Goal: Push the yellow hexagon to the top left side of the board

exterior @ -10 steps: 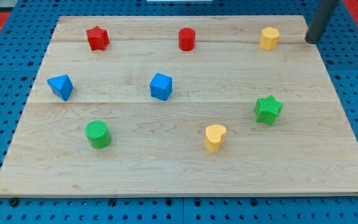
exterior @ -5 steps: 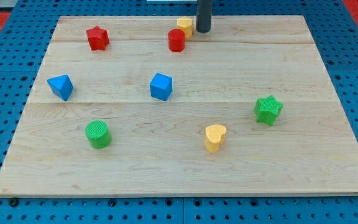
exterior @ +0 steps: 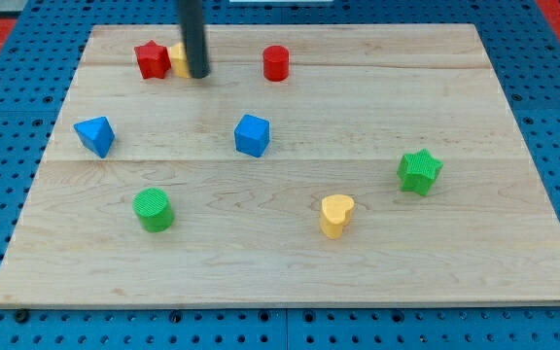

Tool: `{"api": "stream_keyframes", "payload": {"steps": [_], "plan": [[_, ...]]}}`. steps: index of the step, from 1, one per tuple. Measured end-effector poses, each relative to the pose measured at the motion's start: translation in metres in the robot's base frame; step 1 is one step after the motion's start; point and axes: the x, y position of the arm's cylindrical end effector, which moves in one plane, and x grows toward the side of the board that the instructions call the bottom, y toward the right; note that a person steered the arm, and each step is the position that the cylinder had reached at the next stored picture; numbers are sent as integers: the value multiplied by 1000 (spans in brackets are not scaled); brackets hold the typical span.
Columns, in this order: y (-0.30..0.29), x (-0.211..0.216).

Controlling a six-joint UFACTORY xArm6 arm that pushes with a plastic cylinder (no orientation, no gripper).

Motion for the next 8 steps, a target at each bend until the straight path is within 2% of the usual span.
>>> {"api": "stream_keyframes", "payload": {"steps": [1, 2, 4, 6, 7, 8], "plan": [[-3, 2], [13, -31], [28, -66], [-24, -72], [-39, -60], [-32, -10]]}}
